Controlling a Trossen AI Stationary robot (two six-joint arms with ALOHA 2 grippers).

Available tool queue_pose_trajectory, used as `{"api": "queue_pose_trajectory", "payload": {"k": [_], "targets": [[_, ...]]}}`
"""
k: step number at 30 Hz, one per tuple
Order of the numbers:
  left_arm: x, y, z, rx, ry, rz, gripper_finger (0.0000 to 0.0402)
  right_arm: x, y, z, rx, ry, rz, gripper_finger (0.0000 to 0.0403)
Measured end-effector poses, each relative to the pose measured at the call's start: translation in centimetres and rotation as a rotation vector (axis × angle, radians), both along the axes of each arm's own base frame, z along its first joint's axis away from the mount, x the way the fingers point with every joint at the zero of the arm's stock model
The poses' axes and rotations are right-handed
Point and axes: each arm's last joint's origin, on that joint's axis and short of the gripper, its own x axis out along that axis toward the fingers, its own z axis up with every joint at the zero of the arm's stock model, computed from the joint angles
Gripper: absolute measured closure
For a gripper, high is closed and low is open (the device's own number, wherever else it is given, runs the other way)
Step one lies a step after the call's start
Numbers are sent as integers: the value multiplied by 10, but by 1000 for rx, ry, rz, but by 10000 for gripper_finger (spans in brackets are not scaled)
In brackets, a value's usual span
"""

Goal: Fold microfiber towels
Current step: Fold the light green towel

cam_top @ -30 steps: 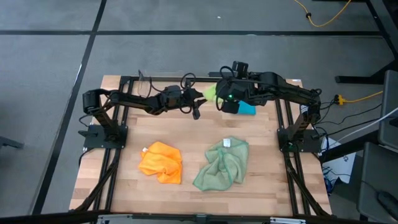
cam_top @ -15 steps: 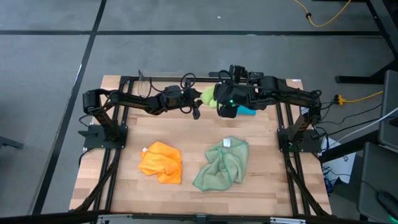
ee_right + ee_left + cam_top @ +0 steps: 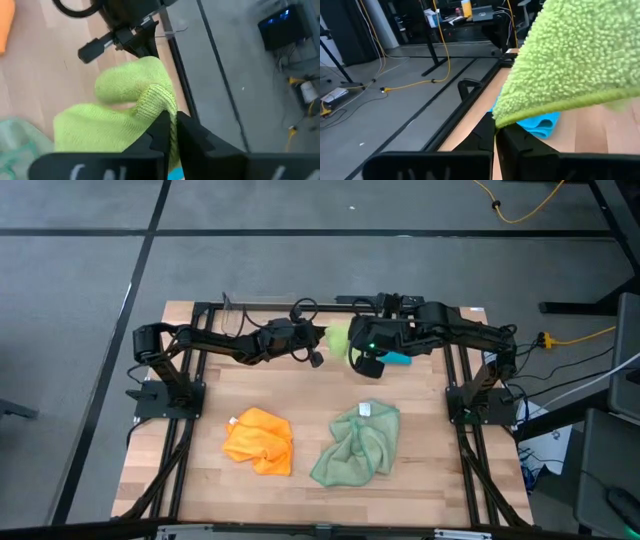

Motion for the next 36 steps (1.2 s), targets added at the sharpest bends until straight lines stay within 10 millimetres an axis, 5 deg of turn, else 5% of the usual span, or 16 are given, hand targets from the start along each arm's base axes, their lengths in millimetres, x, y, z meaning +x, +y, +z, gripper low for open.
{"api": "queue_pose_trajectory", "payload": {"k": [7, 17, 26, 36], "targets": [[1, -2, 0, 24, 10, 10, 401, 6, 0, -20, 72, 55, -24, 312], [3, -12, 0, 160, 94, 21, 401, 16, -3, -89, 63, 256, -101, 213], [-2, -30, 17, 271, 156, 17, 401, 11, -21, -153, -246, 360, -261, 214], [-51, -60, 63, 127, 211, -97, 401, -39, -68, -181, -351, 451, -608, 234]]}}
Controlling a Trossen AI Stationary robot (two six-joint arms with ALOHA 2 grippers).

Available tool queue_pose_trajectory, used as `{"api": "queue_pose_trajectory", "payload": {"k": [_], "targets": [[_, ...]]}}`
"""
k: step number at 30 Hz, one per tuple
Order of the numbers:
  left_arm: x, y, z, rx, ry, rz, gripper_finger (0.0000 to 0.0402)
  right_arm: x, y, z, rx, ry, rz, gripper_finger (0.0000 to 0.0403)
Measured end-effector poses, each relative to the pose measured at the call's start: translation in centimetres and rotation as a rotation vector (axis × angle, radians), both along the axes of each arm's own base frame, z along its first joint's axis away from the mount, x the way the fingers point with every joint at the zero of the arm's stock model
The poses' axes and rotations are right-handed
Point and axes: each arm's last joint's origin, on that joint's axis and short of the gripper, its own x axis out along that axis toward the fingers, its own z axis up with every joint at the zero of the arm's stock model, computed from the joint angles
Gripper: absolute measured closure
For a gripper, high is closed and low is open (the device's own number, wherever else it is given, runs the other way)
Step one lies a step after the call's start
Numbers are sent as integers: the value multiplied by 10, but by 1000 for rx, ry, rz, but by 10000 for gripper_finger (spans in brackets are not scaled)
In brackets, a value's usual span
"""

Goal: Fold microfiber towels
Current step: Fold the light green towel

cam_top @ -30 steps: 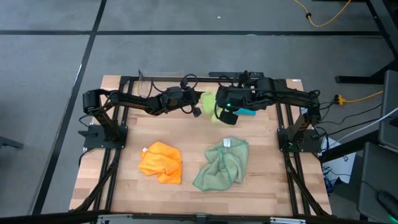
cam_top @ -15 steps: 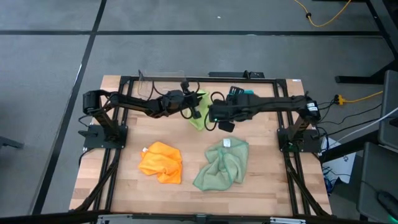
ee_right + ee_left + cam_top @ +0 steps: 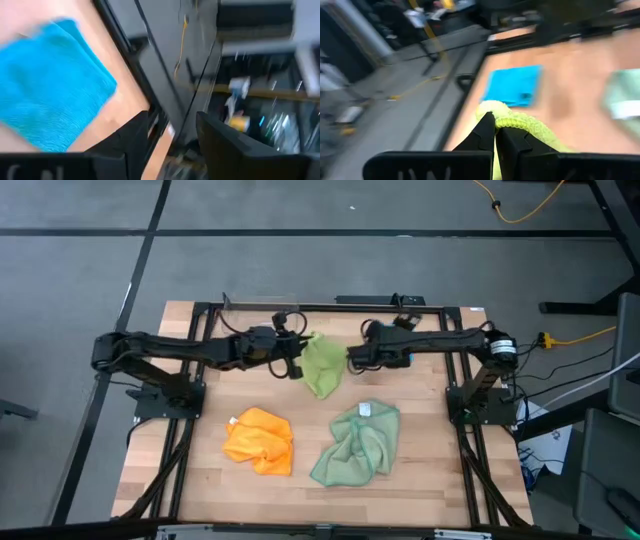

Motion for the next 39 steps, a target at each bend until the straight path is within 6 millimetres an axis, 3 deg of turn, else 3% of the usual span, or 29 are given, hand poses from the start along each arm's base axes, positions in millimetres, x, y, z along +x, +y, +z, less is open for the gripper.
{"api": "queue_pose_trajectory", "payload": {"k": [3, 6, 8, 10, 13, 16, 19, 24, 27, 31, 39], "targets": [[-4, -7, 3, -49, -1, -104, 402, -24, -11, -14, 49, -94, -145, 234], [-3, -14, 3, -47, 10, -188, 402, -40, -15, -36, 233, -225, -192, 234], [-2, -17, 3, -30, 15, -208, 401, -42, -12, -54, 479, -320, -93, 234], [-2, -19, 3, -22, 19, -216, 401, -36, -8, -69, 686, -466, 114, 234], [-2, -22, 3, -16, 20, -228, 401, -24, -1, -78, 848, -689, 477, 234], [-1, -26, 3, -11, 23, -253, 401, -14, 2, -78, 830, -823, 779, 234], [0, -33, 3, -41, 16, -367, 401, -5, 2, -72, 683, -904, 993, 234], [-1, -50, 6, -33, -4, -718, 401, 3, 0, -58, 493, -968, 1164, 234], [-1, -57, 11, -10, -55, -818, 401, 5, -1, -55, 448, -981, 1203, 234], [1, -58, 17, 30, -111, -766, 401, 4, 1, -56, 496, -979, 1241, 234], [2, -56, 20, 29, -143, -727, 401, 2, 12, -55, 726, -983, 1592, 234]]}}
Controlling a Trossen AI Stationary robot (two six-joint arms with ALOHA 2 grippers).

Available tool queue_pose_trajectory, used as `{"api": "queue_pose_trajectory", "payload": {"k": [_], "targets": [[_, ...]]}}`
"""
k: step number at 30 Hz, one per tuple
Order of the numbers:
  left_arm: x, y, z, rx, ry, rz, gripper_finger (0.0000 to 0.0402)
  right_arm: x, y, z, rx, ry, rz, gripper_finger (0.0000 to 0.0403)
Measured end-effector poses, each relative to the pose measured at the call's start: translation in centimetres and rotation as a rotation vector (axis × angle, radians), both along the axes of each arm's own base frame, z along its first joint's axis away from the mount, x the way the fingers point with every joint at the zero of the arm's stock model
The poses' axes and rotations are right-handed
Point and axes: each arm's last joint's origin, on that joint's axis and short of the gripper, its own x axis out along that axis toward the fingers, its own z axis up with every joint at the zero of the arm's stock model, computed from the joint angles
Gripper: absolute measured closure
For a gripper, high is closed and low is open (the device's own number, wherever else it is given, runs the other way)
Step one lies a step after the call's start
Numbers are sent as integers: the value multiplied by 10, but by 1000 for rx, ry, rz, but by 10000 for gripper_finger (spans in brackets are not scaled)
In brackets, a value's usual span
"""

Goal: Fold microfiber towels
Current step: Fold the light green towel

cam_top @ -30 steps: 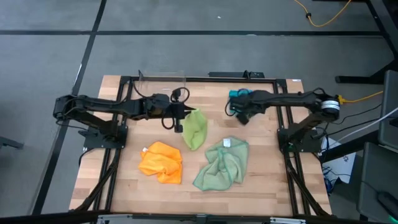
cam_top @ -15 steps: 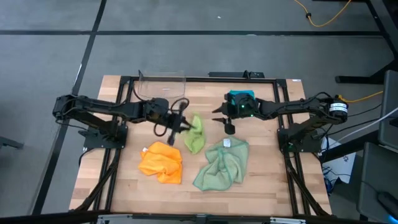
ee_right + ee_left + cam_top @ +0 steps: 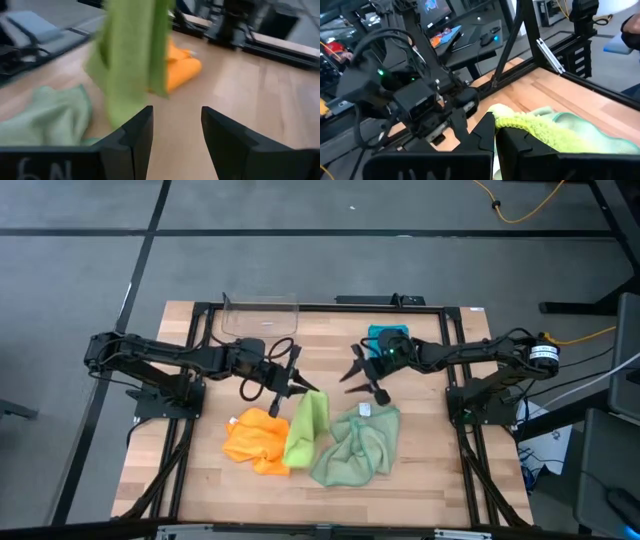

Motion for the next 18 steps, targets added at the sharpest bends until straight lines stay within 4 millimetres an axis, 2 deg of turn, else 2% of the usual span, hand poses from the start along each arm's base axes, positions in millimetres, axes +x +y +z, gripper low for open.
{"api": "queue_pose_trajectory", "payload": {"k": [3, 13, 18], "targets": [[0, 0, 1, -1, -15, 13, 401, 3, 1, -4, -3, 6, -4, 234], [1, 15, 5, 27, -56, 123, 401, 26, 4, -44, -19, 31, -23, 234], [1, 20, 6, 28, -61, 142, 401, 31, -2, -60, -82, 80, -171, 234]]}}
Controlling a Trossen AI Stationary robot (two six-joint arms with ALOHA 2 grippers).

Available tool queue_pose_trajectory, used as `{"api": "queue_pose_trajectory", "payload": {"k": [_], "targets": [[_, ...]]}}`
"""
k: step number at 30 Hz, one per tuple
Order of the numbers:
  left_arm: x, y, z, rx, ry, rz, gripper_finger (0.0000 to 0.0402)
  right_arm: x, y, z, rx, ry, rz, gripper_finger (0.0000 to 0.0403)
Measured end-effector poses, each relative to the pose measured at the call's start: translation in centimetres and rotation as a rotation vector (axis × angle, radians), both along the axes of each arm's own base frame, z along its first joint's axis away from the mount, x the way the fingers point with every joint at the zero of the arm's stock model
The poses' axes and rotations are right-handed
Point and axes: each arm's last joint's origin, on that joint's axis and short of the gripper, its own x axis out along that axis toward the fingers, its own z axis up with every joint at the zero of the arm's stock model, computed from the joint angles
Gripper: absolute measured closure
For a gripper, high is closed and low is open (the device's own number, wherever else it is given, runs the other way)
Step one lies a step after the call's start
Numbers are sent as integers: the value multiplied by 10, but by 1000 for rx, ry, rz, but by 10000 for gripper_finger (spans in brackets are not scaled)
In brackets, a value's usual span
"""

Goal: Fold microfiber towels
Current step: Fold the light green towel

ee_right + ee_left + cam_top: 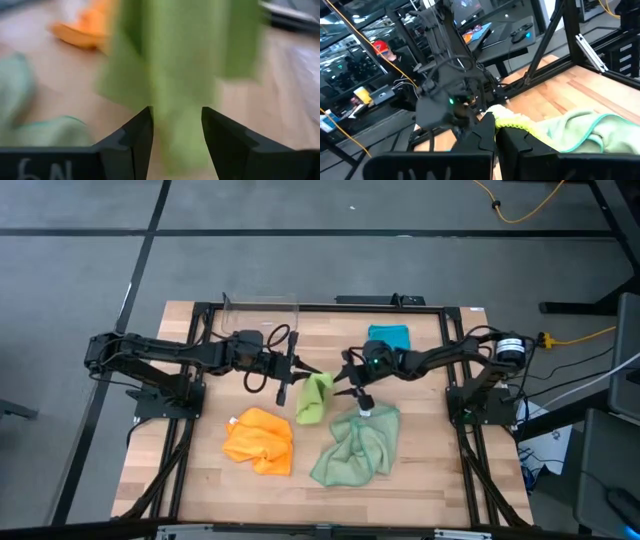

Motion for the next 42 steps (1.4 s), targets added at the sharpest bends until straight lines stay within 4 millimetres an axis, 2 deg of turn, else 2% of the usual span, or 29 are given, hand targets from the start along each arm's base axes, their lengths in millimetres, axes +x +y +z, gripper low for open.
{"api": "queue_pose_trajectory", "payload": {"k": [6, 15, 18, 22, 24, 26, 29, 31, 34, 36, 38, 40, 42], "targets": [[0, 0, 5, 5, -54, 1, 401, 3, -2, -14, -20, 27, -49, 234], [0, 1, 6, 6, -61, 1, 401, 6, -3, -16, -7, 9, -57, 244], [0, 1, 6, 6, -61, 2, 401, 5, -3, -17, 39, 26, -79, 276], [1, 3, 5, 13, -53, 93, 401, 5, -4, -14, 81, 31, -132, 376], [0, 6, 3, 21, -35, 182, 401, 5, -6, -9, 36, 16, -214, 390], [0, 8, 2, 23, -22, 273, 401, 4, -12, -3, -72, 1, -381, 394], [-1, 11, 5, 24, -56, 432, 401, -2, -22, 16, -273, -33, -668, 397], [-3, 15, 12, 23, -122, 595, 401, -5, -25, 42, -375, -98, -795, 397], [-10, 24, 25, -15, -253, 879, 401, -10, -26, 86, -473, -221, -895, 399], [-12, 28, 27, -26, -270, 949, 401, -15, -24, 110, -508, -260, -812, 399], [-10, 26, 23, -4, -228, 865, 401, -20, -16, 125, -495, -235, -539, 400], [-7, 23, 20, 7, -194, 719, 401, -24, -9, 136, -406, -201, -267, 400], [-6, 22, 20, 2, -202, 683, 401, -28, -5, 147, -339, -175, -201, 401]]}}
